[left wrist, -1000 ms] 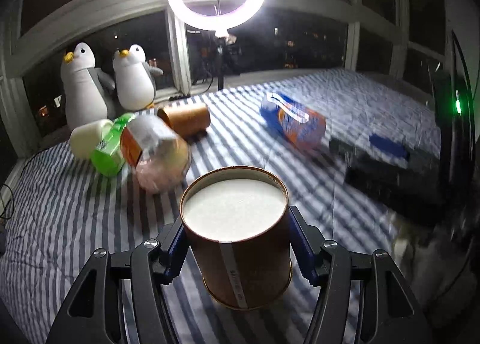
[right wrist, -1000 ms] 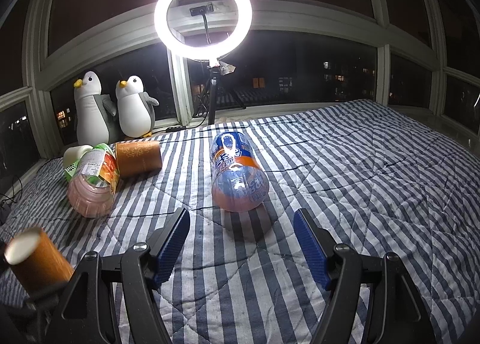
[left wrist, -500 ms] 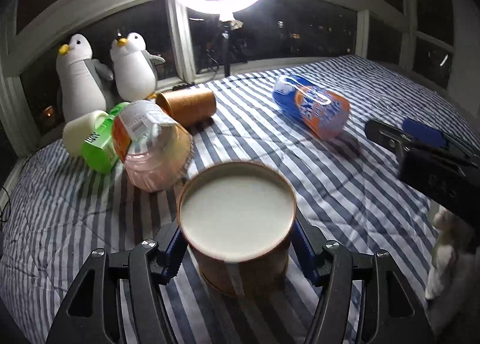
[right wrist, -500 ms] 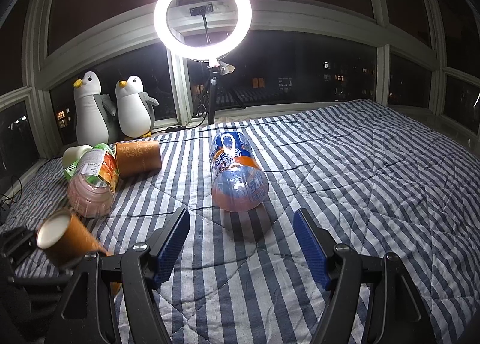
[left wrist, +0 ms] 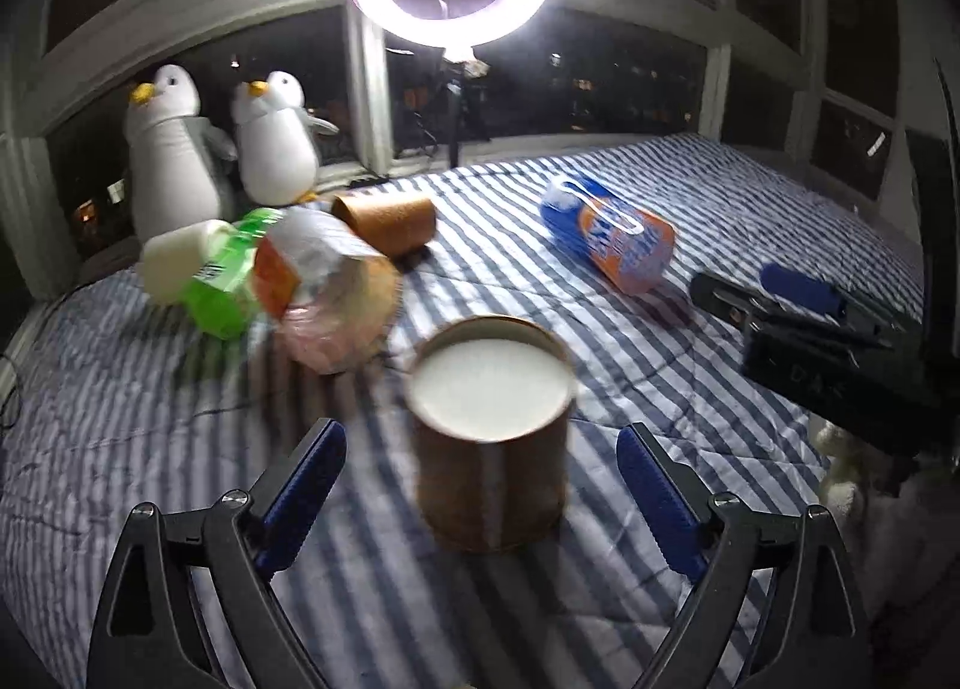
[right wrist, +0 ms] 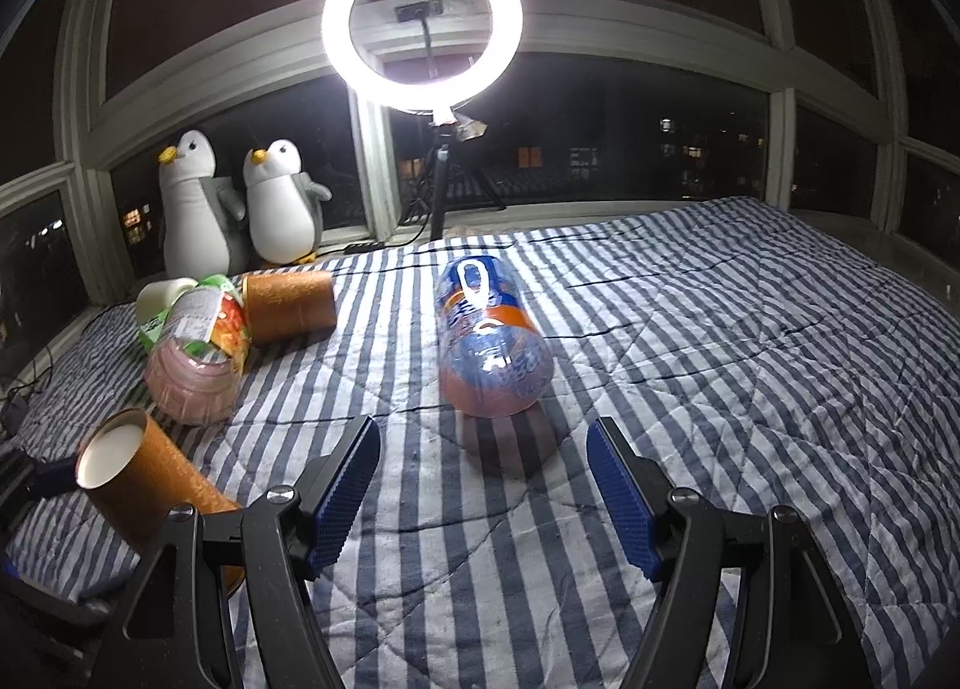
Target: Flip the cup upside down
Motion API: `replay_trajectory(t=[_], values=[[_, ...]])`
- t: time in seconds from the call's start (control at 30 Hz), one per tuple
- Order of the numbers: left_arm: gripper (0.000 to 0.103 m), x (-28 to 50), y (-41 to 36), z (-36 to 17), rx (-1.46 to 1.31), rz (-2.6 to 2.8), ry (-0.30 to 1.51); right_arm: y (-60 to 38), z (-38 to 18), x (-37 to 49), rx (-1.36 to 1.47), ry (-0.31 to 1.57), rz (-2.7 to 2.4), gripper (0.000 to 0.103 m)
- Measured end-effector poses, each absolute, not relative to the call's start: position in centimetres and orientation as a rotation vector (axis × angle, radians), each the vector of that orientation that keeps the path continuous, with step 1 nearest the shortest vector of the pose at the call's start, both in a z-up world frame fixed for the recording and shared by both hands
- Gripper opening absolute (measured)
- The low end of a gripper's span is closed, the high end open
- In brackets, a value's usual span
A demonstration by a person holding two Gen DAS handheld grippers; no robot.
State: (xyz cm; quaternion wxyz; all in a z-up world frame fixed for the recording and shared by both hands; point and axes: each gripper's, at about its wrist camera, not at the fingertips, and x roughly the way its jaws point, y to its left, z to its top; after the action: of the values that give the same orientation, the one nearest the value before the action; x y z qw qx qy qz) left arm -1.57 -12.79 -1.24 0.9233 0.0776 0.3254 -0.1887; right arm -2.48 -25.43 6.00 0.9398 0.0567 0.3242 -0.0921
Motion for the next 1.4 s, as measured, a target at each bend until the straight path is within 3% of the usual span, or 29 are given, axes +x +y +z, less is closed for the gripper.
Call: replay_trajectory(t=[0.3,0.63,0.93,1.4], values=[[0.094,-3.3,-6.9,1.8,0.093,-0.228,0.496,-23.3,6.8,-3.6,0.117,0.65,-0.121,0.068],[0.095,-3.7,-2.4,1.0,-0.02,-0.112,0.387,-21.5,6.8,-4.2,0.084,0.633,-0.114,0.068],[0.102,-5.1,-3.0,0.2,0.006,-0.092,0.322,-21.7,6.9,-5.1,0.093,0.584,-0.136,0.069],[0.102,-4.6,-3.7,-0.4,0.009,-0.111,0.34,-21.8,7.1,-5.7,0.094,0.563,-0.157,0.072]])
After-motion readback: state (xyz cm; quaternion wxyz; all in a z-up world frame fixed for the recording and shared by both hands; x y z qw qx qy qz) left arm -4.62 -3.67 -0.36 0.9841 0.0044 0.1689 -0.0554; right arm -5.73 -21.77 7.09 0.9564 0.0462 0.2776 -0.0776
